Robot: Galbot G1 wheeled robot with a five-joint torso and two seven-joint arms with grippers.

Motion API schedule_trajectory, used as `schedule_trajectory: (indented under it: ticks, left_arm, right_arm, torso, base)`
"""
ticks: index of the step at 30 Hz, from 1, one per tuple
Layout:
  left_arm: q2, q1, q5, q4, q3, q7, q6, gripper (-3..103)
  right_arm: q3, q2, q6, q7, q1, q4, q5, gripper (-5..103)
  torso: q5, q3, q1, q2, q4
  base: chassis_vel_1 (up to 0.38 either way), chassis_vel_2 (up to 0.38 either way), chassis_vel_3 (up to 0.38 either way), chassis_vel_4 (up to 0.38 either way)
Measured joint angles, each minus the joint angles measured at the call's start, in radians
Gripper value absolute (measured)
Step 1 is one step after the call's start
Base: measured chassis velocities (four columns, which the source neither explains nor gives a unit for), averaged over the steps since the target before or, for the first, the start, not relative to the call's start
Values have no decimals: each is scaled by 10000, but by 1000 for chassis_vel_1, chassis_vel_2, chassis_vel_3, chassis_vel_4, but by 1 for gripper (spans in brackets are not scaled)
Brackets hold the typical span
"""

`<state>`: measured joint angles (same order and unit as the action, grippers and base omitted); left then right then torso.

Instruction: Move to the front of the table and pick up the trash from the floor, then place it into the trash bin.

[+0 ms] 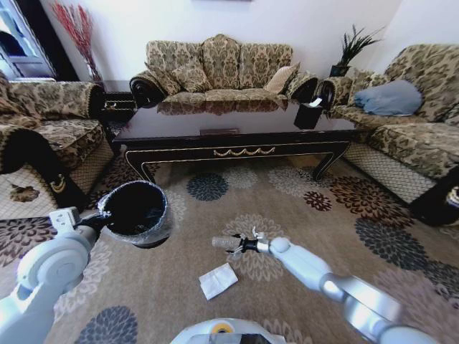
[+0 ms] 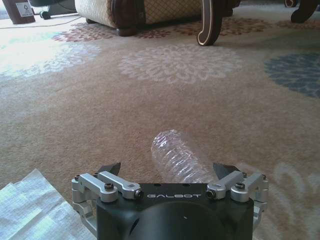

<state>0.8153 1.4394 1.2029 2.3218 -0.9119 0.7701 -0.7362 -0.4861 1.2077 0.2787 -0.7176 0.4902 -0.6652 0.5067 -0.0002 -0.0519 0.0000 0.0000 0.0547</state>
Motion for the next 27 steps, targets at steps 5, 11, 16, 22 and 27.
schedule_trajectory:
  ticks: [5, 11, 16, 22, 27]
  left_arm:
    - [35, 242, 77, 174, -236, -5, 0, 3]
    - [58, 375, 270, 393, -394, -9, 0, 3]
    - [17, 413, 387, 484, -458, -8, 0, 3]
    - [44, 422, 423, 541, -475, -6, -1, 3]
    - [112, 556, 425, 691, -452, -7, 0, 3]
  right_arm:
    - [200, 402, -75, 288, -14, 411, -149, 100]
    - [204, 375, -135, 511, -5, 415, -443, 101]
    - [243, 140, -146, 597, 52, 322, -573, 87]
    - [392, -130, -110, 565, 232, 135, -685, 65]
    - [614, -424, 23, 345, 418, -29, -810, 44]
  torso:
    - [1, 0, 0, 0, 0]
    - [2, 0, 0, 0, 1]
    - [0, 1, 0, 0, 2]
    - [3, 1, 0, 0, 1]
    - [3, 1, 0, 0, 1]
  base:
    - [0, 0, 0, 0]
    - [0, 0, 0, 0]
    - [0, 0, 0, 0]
    - [0, 0, 0, 0]
    - [0, 0, 0, 0]
